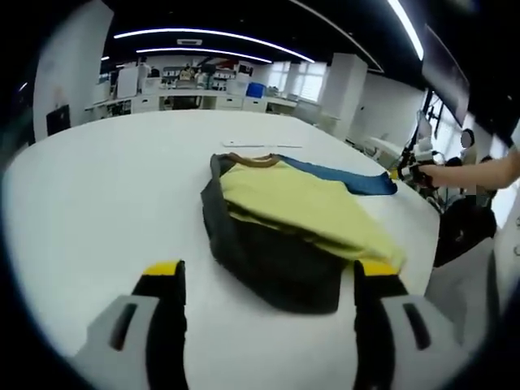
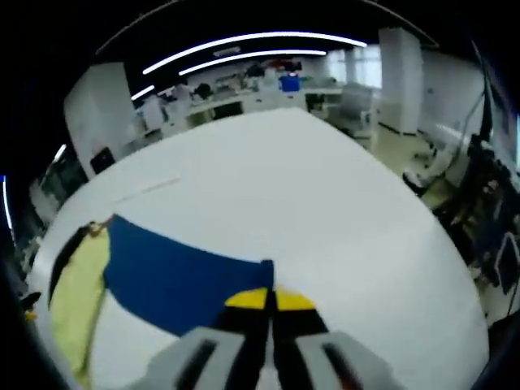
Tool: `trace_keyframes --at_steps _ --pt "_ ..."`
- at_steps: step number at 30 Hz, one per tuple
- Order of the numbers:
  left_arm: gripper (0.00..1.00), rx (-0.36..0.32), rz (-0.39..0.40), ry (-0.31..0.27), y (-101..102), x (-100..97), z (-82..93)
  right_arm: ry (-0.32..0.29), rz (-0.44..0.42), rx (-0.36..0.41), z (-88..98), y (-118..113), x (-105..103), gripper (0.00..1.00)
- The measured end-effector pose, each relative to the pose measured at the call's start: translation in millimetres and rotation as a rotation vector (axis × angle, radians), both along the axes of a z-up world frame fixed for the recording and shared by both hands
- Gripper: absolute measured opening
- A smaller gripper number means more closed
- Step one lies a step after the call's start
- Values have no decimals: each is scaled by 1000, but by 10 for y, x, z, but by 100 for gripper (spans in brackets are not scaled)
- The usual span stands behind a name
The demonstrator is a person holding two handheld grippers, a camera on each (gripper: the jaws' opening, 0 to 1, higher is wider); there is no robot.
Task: Fold the garment on the visible template until the final outline fits inside the template.
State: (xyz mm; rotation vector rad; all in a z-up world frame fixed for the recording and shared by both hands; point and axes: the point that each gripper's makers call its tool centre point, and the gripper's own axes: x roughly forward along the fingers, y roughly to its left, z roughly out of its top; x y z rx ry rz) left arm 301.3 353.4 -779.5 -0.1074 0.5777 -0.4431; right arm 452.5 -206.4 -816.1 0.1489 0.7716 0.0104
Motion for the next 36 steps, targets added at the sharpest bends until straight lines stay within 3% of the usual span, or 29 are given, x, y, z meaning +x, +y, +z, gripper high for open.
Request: trace_keyframes --at_steps 11,16,20,25,32,34,36 --pt "82 -2 16 1 42 -24 -2 -5 -3 1 -16 -3 -31 0" --pt "82 -5 10 -2 22 -18 2 -29 36 -9 12 9 -47 16" --pt "82 -10 6 -2 -3 -18 0 -16 71 -49 -43 14 -91 36" --pt "82 -14 4 0 -9 -20 -3 -7 63 -66 -85 -37 -144 41" --pt "82 -18 4 10 -18 -32 -27 -51 80 -64 -19 -16 -178 62" --pt "82 -18 4 15 -19 -38 -47 -73 98 -46 11 40 -146 70" --pt "82 -15 0 22 -29 -52 -73 -79 120 -42 28 101 -188 85"
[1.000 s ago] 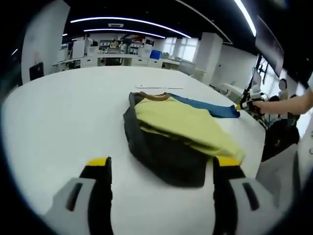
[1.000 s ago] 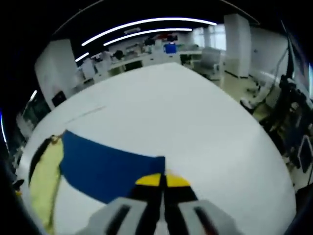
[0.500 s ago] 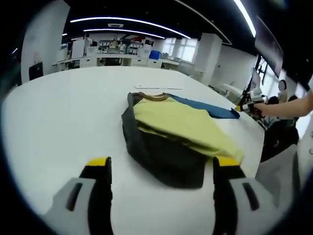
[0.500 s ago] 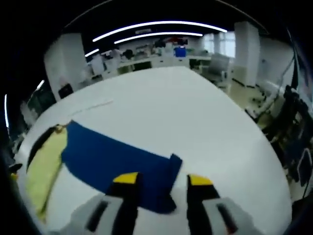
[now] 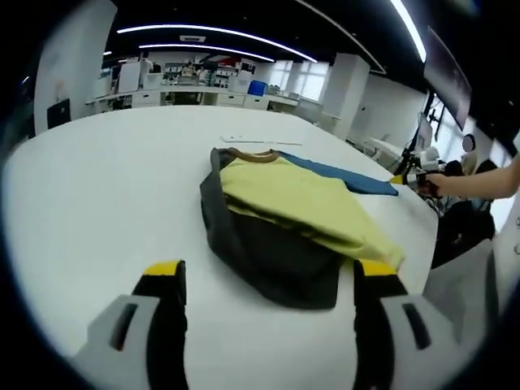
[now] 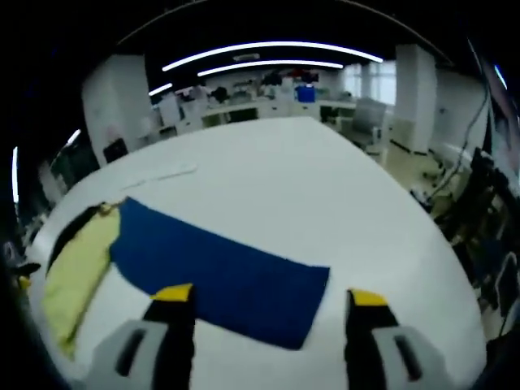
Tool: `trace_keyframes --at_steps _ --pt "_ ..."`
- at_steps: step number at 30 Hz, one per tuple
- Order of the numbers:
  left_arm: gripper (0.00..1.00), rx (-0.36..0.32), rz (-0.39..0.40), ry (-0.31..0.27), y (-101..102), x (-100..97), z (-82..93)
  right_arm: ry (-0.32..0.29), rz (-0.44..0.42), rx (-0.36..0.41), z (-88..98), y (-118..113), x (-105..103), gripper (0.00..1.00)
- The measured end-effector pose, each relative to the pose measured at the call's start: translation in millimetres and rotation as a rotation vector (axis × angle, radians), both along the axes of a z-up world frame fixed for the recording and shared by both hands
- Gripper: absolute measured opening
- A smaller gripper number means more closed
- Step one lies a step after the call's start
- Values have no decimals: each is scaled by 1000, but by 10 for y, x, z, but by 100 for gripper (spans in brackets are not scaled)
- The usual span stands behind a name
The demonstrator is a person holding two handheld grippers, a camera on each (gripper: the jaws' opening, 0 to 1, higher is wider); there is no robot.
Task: Fold the garment on the visible template until the final outline fits inside the template.
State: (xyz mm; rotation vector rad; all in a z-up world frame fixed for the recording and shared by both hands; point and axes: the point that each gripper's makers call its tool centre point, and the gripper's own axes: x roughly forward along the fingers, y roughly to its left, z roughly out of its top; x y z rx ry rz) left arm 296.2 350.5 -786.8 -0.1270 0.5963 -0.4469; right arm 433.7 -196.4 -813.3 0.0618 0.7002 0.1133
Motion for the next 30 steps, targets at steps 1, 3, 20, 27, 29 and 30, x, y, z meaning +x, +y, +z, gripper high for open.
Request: trace_keyframes --at_steps 1,3,20,27,29,30 --pt "82 -2 -3 3 -13 -8 -11 -5 10 -5 -6 5 30 91" --pt "81 -6 -6 10 -38 -25 -30 -19 42 -19 7 44 21 98" --pt "56 74 -164 -55 -566 -129 -4 -72 251 -66 254 662 -304 99" --pt "46 112 -231 -23 -689 -188 -123 -93 268 -46 345 754 -396 99" --pt "42 139 -254 -19 -717 -224 -160 -95 264 -38 360 762 -426 99" --pt "41 163 -280 -29 -733 -240 -172 -94 263 -36 363 767 -441 99"
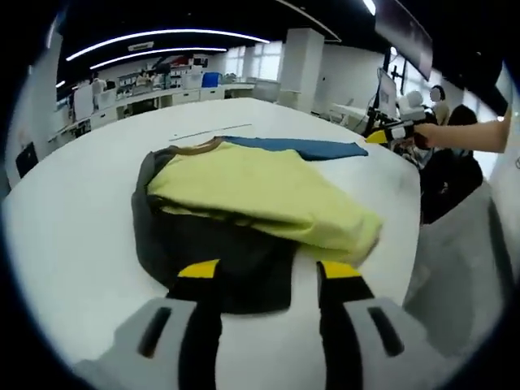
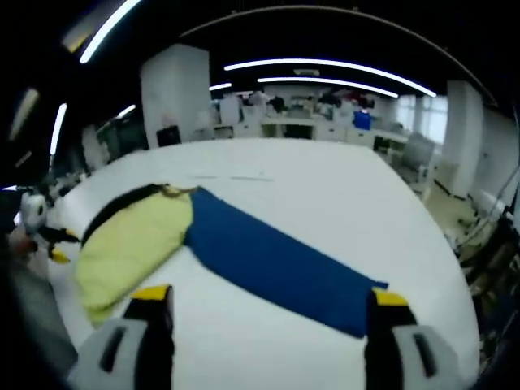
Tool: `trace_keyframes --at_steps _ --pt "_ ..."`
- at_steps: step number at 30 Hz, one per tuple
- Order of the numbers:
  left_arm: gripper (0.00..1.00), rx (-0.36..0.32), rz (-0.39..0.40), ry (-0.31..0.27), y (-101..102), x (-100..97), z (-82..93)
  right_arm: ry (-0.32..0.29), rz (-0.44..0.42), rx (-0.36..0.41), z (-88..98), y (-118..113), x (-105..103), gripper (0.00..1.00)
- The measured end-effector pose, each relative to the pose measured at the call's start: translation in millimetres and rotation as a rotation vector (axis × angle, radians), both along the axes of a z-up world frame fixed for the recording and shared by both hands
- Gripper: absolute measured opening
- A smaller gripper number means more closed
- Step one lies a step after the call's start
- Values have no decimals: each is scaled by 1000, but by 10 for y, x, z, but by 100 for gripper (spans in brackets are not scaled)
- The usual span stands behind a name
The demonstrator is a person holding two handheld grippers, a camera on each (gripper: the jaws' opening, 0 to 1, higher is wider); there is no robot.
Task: Fold the garment on the visible template until the final outline fits inside the template.
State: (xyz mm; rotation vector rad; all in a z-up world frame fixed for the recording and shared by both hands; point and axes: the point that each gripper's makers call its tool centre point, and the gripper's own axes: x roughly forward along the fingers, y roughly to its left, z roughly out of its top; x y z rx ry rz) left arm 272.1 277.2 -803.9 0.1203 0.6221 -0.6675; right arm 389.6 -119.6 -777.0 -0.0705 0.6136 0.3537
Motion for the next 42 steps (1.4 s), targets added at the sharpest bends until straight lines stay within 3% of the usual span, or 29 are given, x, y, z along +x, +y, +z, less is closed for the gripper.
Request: trace_keyframes --at_steps 8,15,18,28,30,33,35,41,42 --pt "28 67 -75 27 -117 -95 -166 9 -4 16 -23 30 -46 99" --pt "23 117 -107 49 -143 -50 -358 8 -4 19 -21 70 -68 99" --pt "18 128 -112 46 -153 -37 -386 7 0 21 -9 72 -85 95" --pt "7 182 -111 12 -134 23 -413 13 6 15 -21 122 -123 95" --pt "1 148 -94 36 -162 2 -405 17 10 17 -41 156 -139 95" --pt "0 127 -74 31 -120 16 -346 19 19 15 -50 221 -166 95" --pt "0 74 -40 26 -116 30 -250 20 19 18 -55 229 -176 95" --pt "0 -62 94 -5 217 118 123 17 16 25 -42 212 -178 95" --pt "0 -120 140 -8 308 161 213 15 15 29 -31 212 -177 95"
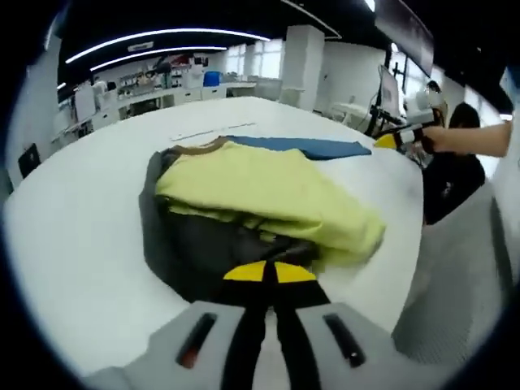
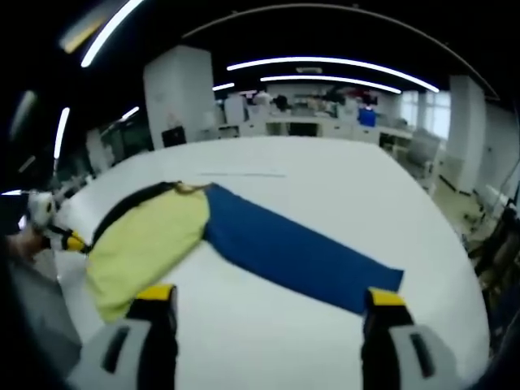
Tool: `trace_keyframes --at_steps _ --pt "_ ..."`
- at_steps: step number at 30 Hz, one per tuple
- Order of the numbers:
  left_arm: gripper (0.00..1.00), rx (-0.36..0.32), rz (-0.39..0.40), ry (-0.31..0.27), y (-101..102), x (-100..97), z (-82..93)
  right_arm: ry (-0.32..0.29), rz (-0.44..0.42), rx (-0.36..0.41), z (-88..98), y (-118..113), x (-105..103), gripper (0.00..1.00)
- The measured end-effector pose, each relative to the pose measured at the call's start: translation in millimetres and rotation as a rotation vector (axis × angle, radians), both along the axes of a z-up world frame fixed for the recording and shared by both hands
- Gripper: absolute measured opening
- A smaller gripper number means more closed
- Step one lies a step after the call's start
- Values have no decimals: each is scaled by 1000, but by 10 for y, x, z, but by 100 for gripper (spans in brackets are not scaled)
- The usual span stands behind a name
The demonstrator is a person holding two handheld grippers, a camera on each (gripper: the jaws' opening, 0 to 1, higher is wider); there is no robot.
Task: Fold the garment on the visible template until the final outline fits inside the template.
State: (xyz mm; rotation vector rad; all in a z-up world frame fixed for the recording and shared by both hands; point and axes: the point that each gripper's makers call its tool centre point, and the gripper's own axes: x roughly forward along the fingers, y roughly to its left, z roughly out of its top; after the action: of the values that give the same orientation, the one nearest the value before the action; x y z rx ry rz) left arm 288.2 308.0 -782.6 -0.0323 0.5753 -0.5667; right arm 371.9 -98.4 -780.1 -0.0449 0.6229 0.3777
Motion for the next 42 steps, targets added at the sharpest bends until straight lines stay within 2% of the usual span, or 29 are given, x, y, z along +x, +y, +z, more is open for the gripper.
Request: trace_keyframes --at_steps 3,11,17,18,21,26,30,34,35,36,39,41,42 --pt "0 -89 94 -22 177 85 234 -1 -5 2 4 -14 9 94" --pt "0 -123 253 -91 860 285 528 1 -4 5 -3 17 -1 94" --pt "0 -173 383 -120 1384 442 593 4 -3 5 -18 35 -3 94" --pt "0 -197 415 -120 1519 489 599 3 -3 5 -14 34 -1 94" --pt "0 -201 457 -127 1726 554 614 3 -7 5 -13 26 1 94" --pt "0 -254 565 -161 2116 692 740 3 -21 9 -9 -5 -8 94" --pt "0 -243 602 -159 2366 809 693 7 -23 1 -25 -19 -21 94" --pt "0 -352 698 -162 2602 949 633 10 -33 4 -33 -39 -23 94" --pt "0 -313 696 -165 2648 968 585 11 -33 0 -36 -44 -29 94" --pt "0 -307 717 -163 2695 982 572 12 -34 -1 -40 -47 -33 94" --pt "0 -389 805 -160 2779 1010 541 20 -39 -3 -55 -52 -53 94" --pt "0 -414 841 -160 2879 1035 480 22 -39 -7 -61 -56 -61 94" --pt "0 -402 833 -159 2882 1028 468 24 -40 -9 -67 -61 -66 94"
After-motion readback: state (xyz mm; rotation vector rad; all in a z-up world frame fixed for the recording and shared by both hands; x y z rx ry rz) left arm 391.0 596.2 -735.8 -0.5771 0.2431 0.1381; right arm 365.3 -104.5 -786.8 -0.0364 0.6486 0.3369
